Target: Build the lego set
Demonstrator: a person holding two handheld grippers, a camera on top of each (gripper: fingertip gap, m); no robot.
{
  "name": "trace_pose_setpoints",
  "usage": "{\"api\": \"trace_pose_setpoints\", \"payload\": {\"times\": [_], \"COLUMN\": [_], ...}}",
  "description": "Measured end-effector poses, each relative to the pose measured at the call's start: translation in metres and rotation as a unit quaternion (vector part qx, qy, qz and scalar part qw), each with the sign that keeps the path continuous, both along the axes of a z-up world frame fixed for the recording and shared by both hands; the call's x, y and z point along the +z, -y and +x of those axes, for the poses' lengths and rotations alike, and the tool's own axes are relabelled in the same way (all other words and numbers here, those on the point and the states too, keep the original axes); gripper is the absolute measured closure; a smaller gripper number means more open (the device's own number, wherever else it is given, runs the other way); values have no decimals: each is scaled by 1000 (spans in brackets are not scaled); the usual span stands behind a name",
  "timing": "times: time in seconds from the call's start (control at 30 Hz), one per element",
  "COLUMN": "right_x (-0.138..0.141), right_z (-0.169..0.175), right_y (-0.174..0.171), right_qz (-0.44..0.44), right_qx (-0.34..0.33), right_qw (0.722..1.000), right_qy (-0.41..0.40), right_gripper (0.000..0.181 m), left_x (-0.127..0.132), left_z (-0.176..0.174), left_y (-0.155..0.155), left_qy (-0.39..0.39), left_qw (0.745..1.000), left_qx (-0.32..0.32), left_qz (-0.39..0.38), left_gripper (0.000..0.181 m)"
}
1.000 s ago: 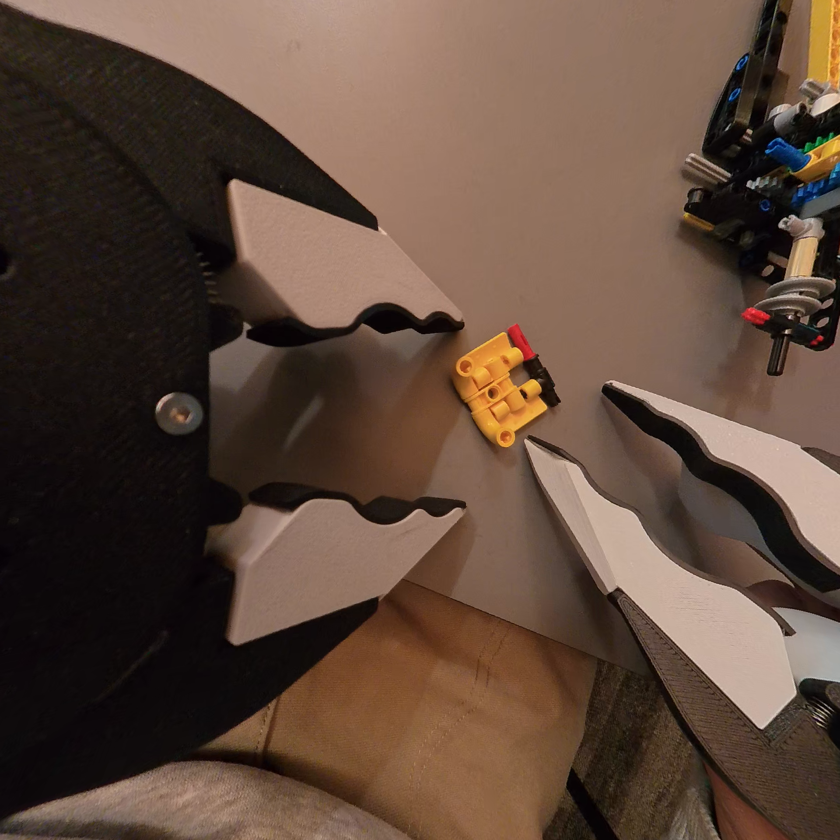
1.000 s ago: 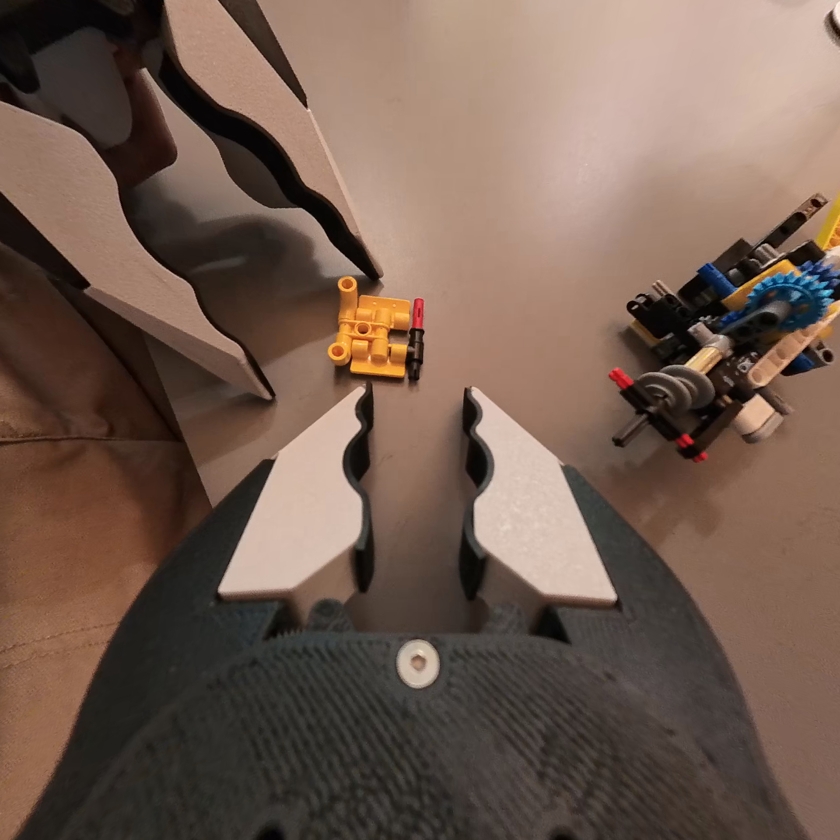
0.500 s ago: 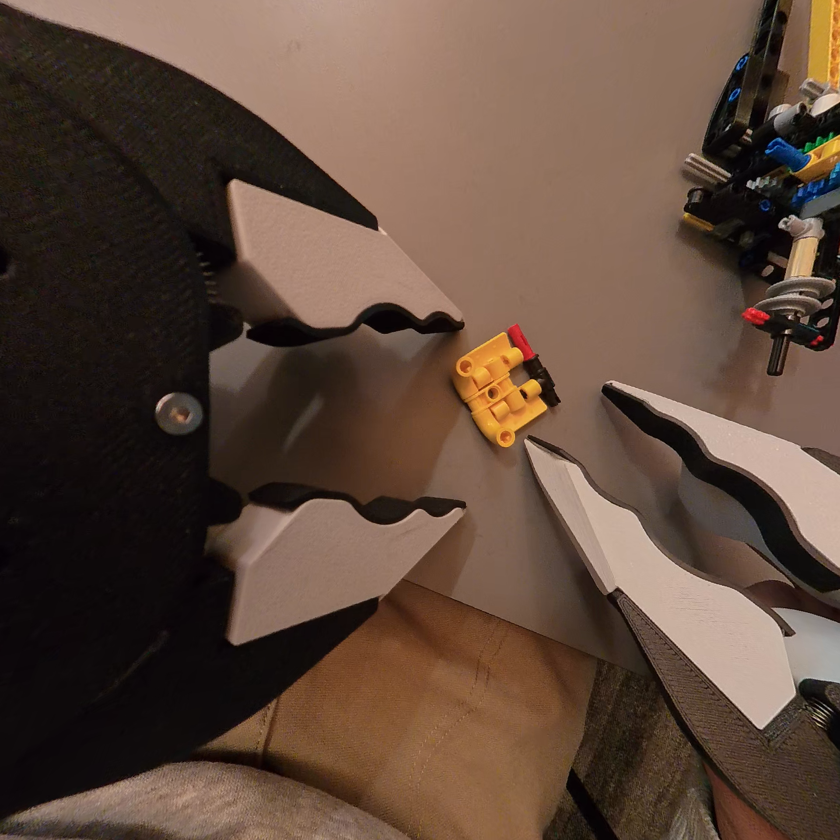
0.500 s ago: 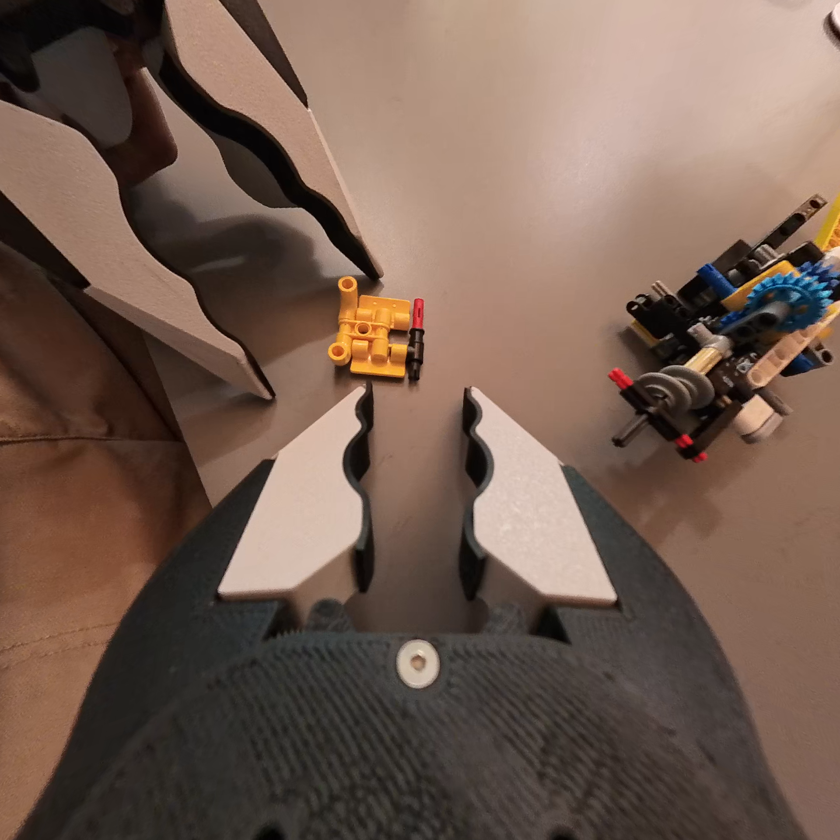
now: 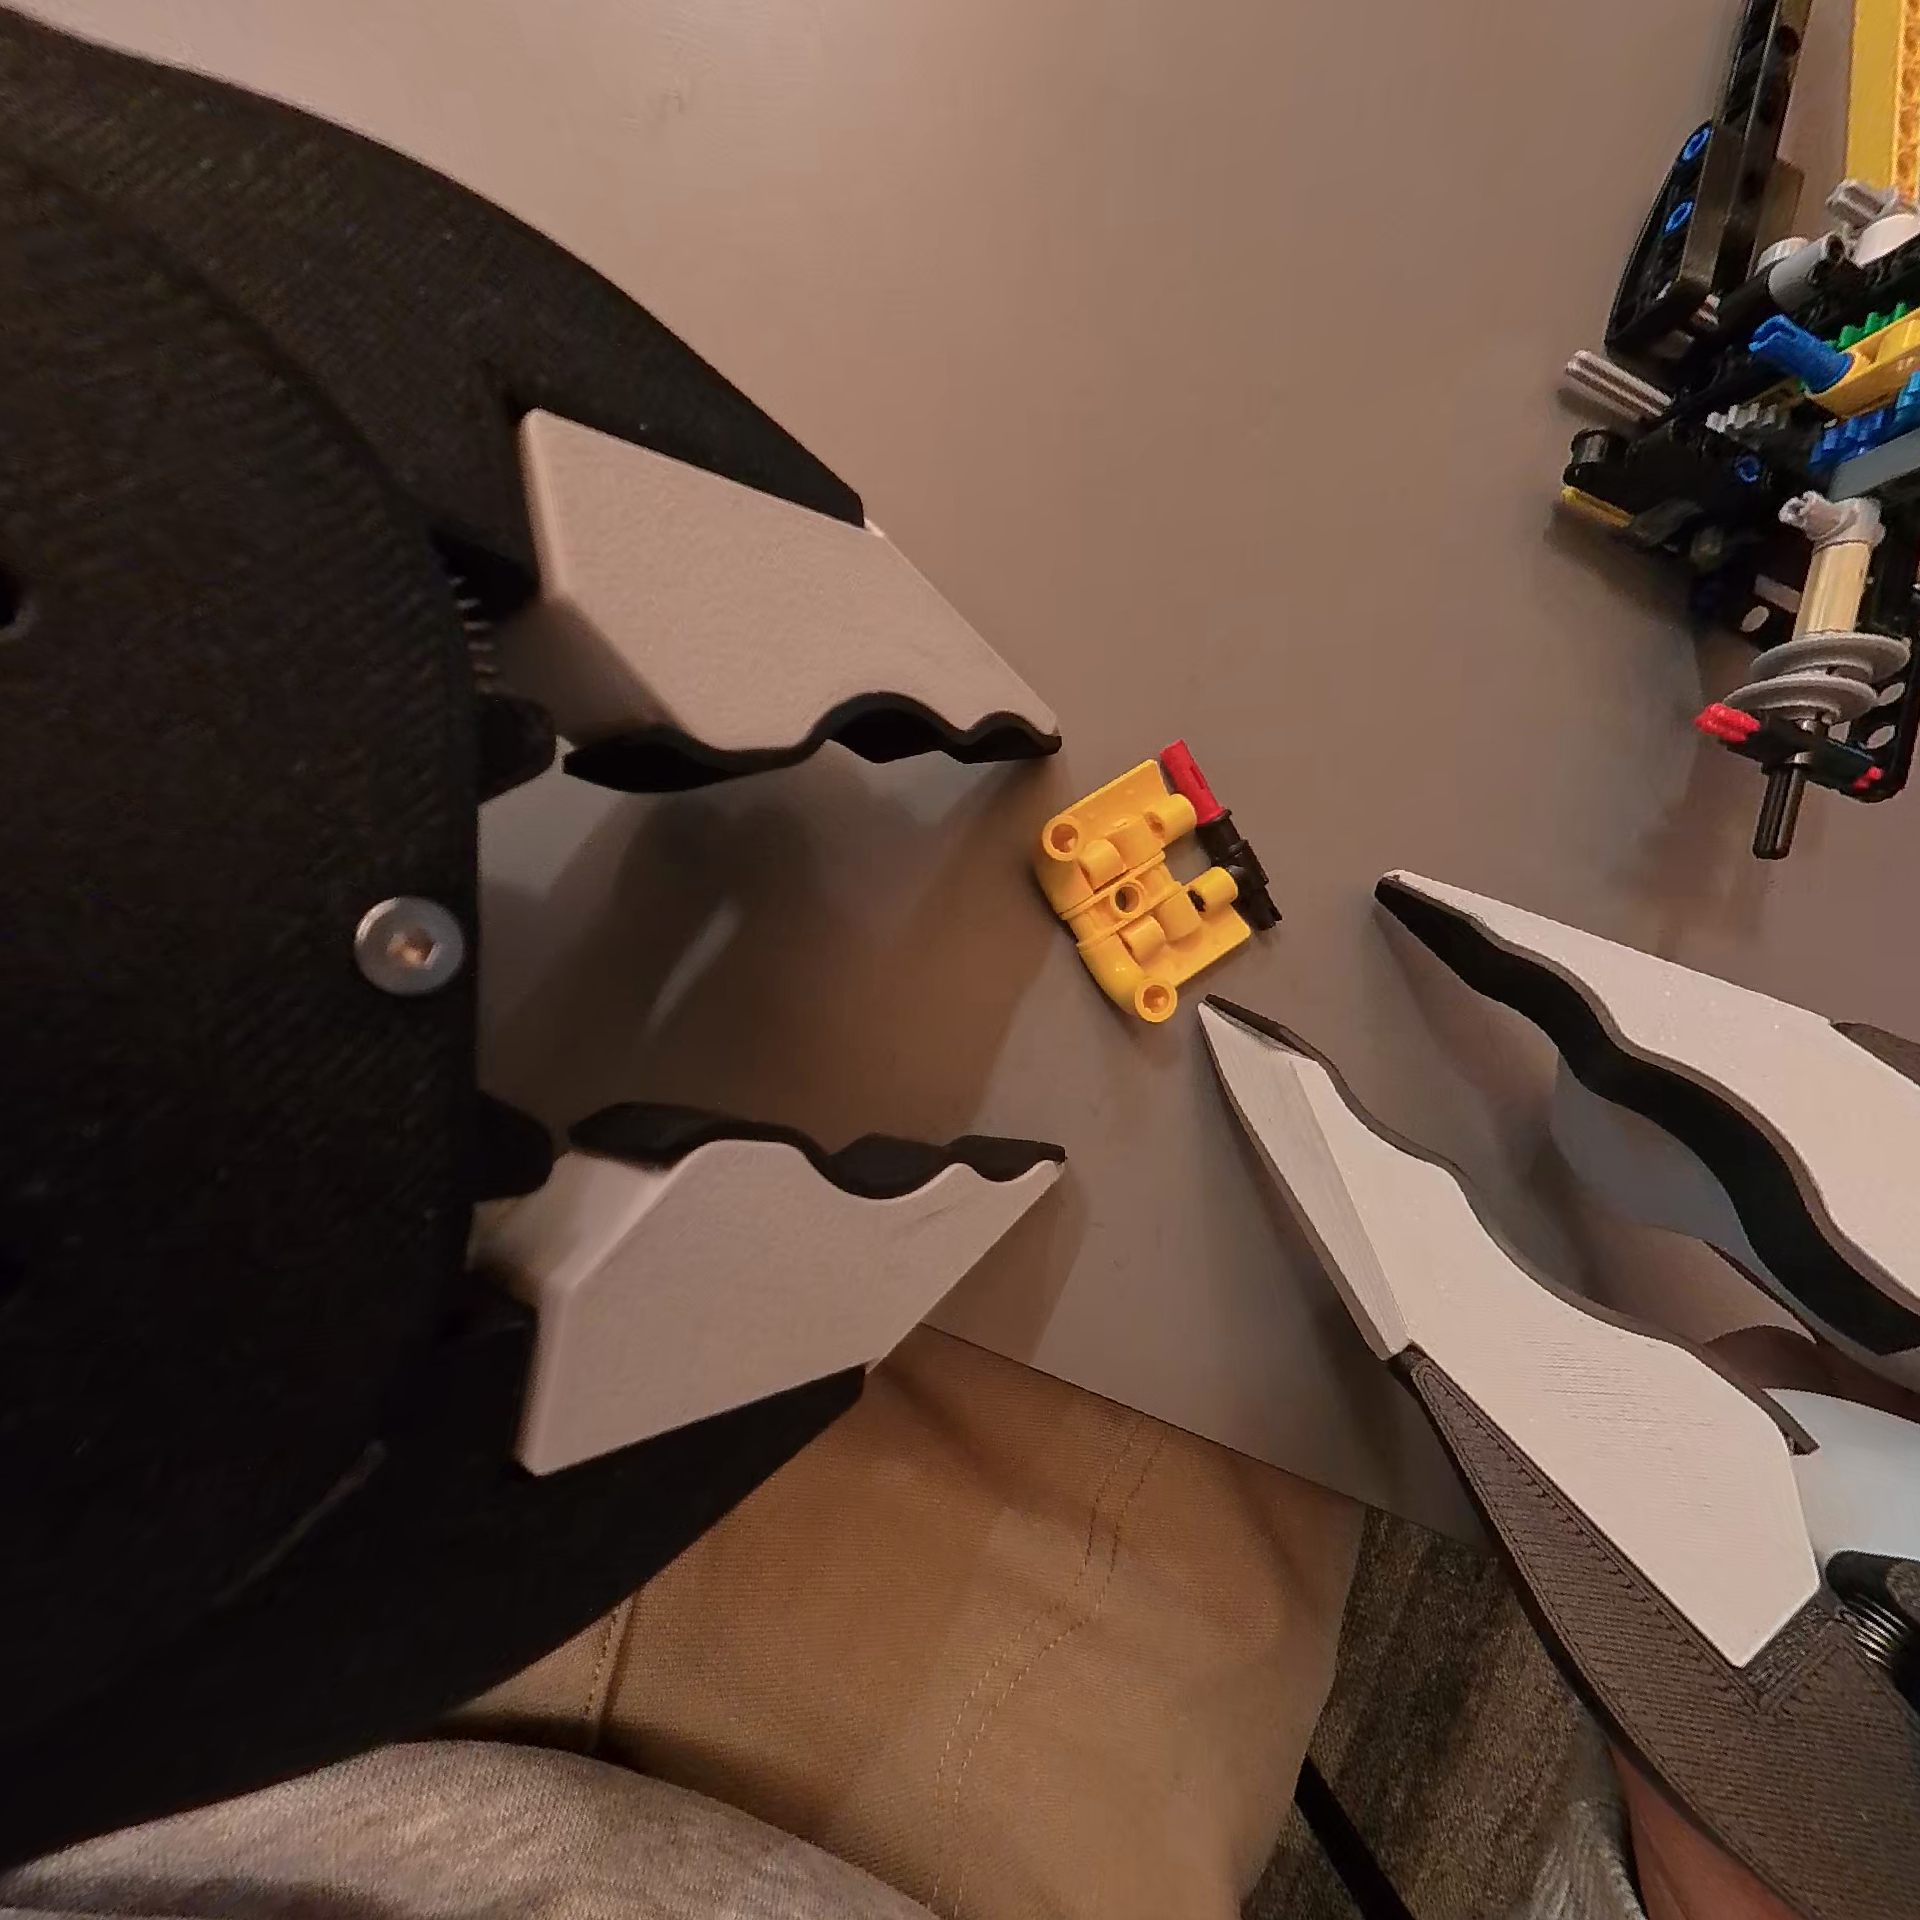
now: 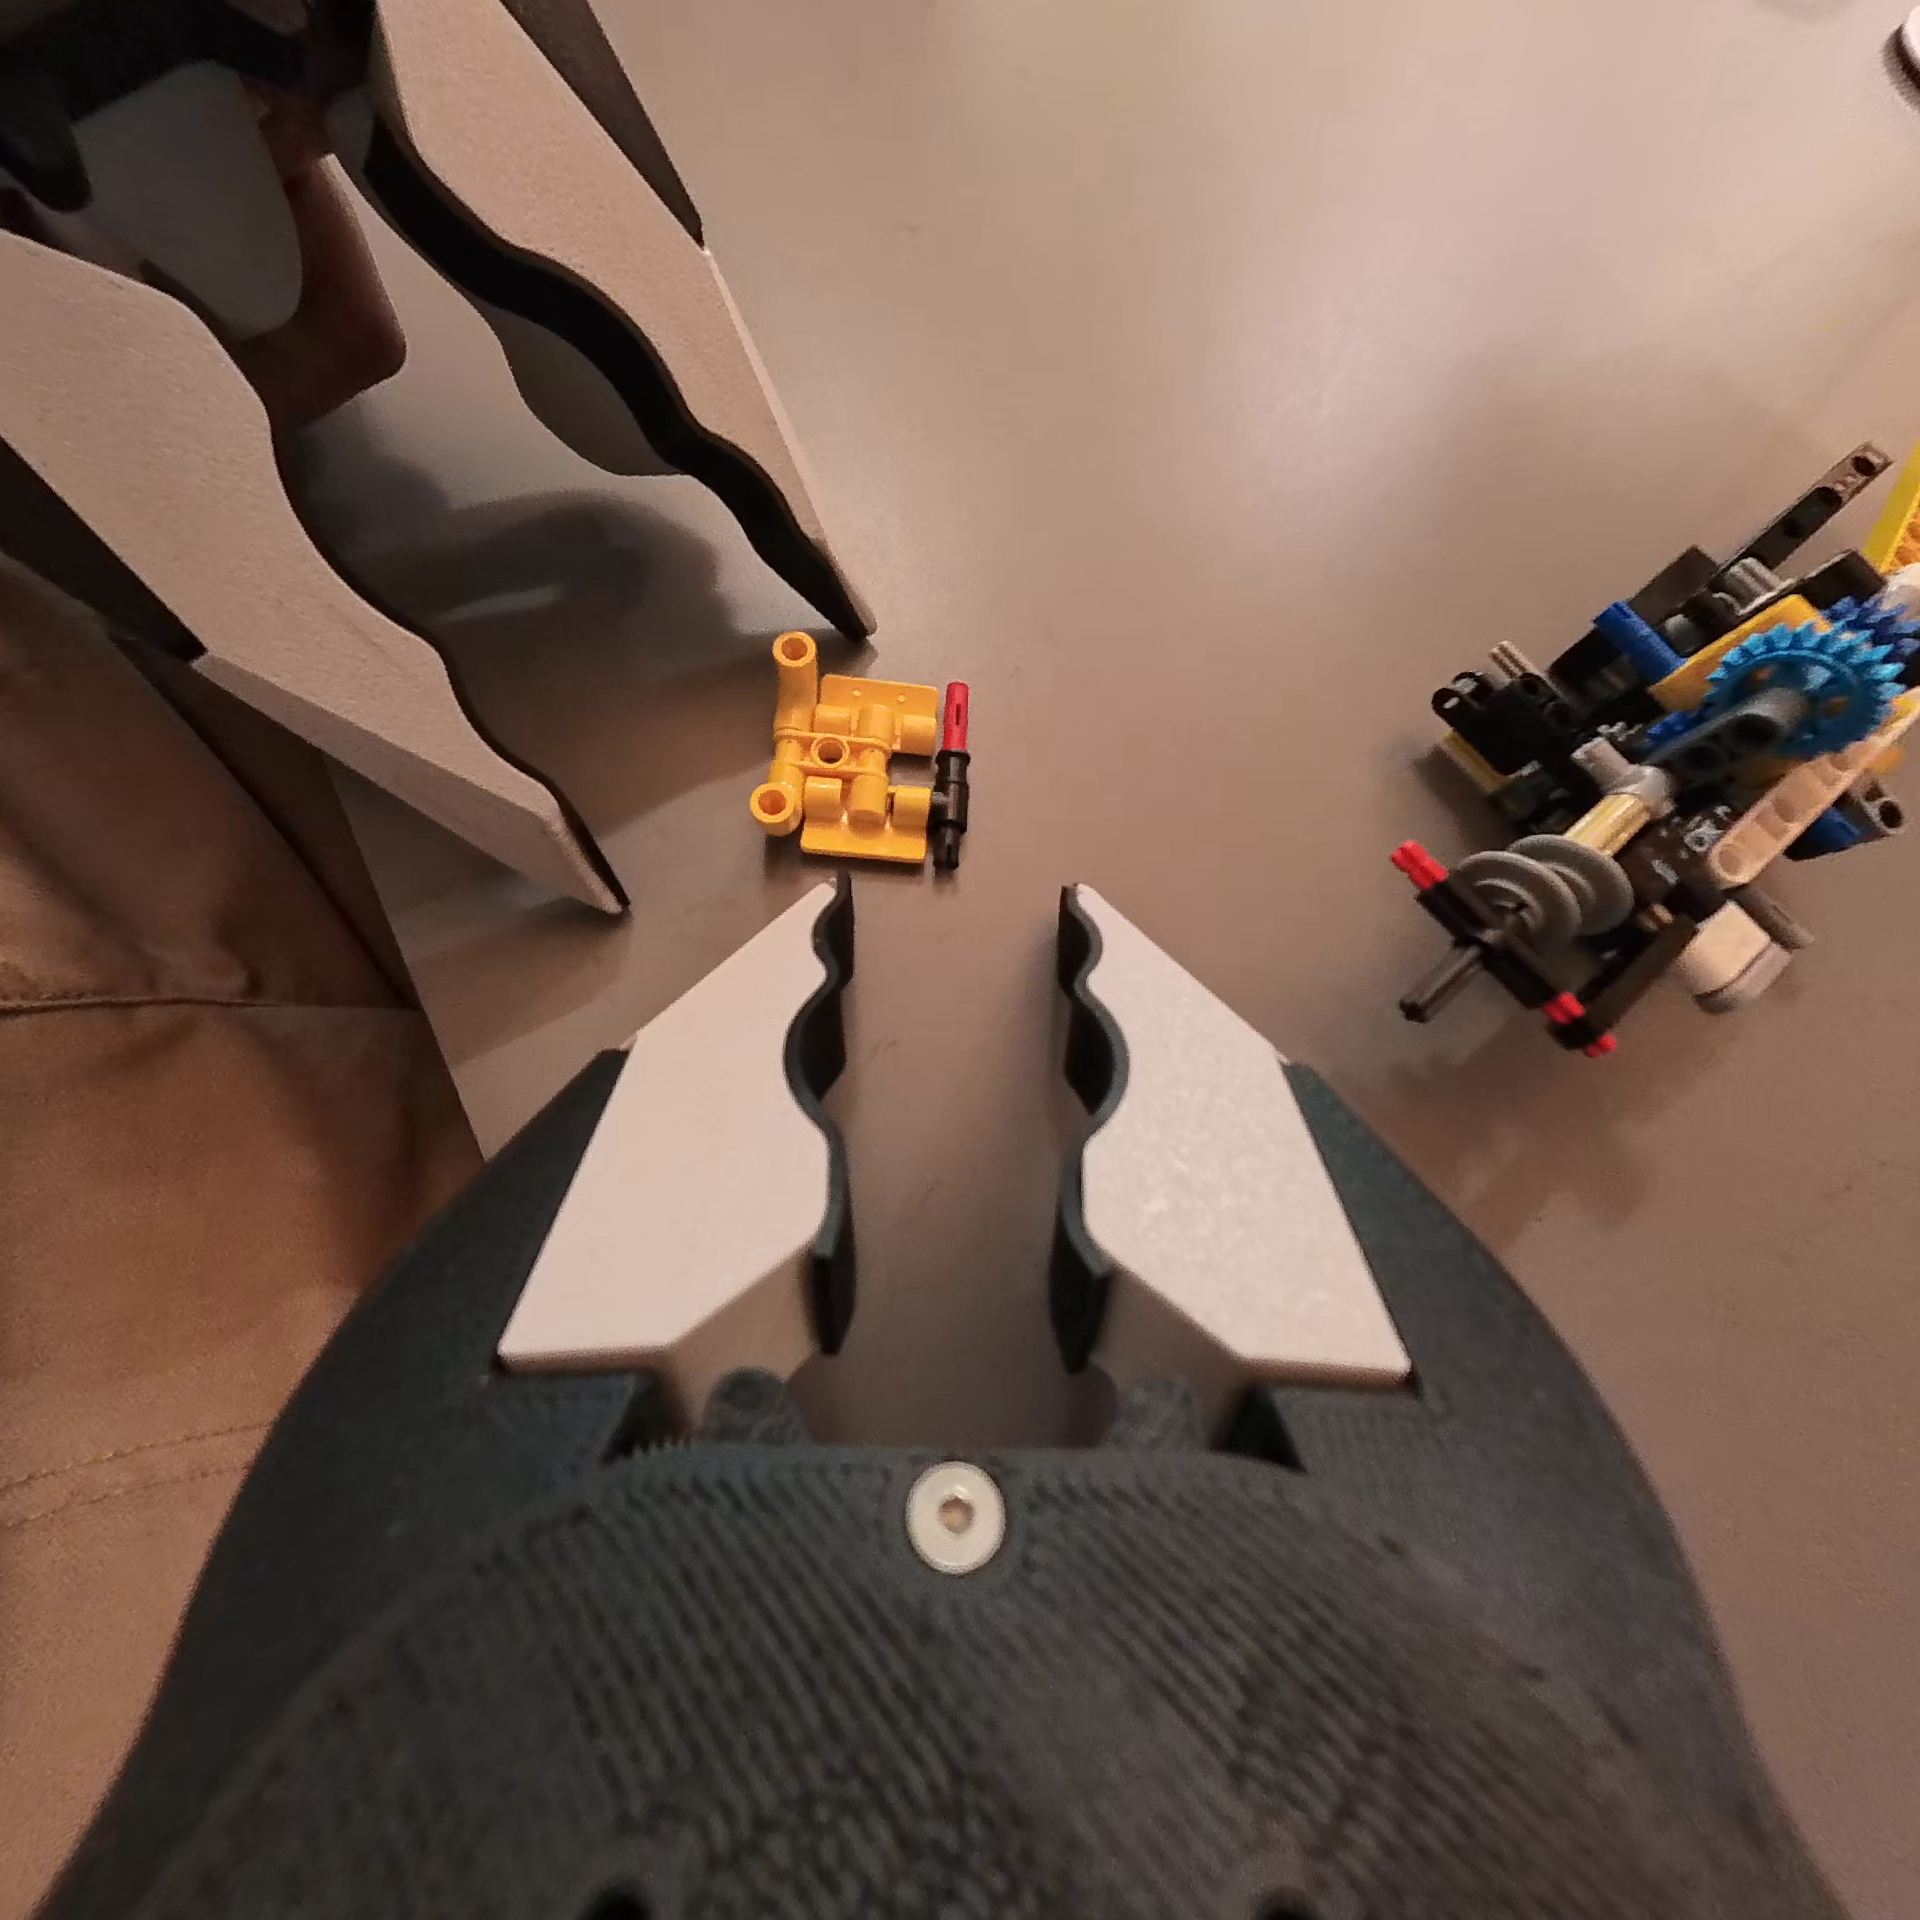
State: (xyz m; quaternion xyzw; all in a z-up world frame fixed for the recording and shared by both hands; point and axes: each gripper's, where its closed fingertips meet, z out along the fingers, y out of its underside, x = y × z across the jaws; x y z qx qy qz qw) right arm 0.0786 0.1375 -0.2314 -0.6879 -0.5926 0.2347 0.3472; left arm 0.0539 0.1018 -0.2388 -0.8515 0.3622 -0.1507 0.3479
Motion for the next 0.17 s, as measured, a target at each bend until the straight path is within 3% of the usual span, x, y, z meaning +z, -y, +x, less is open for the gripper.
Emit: {"api": "trace_pose_setpoints", "payload": {"times": [0.17], "right_x": [0], "right_z": [0], "right_y": [0], "right_qz": [0], "right_qx": [0], "right_qw": [1000], "right_qy": [0], "right_gripper": [142], "left_x": [0], "left_z": [0], "left_y": [0], "left_qy": [0], "left_qw": [1000], "left_qx": [0], "left_qz": [0], "left_gripper": [107]}}
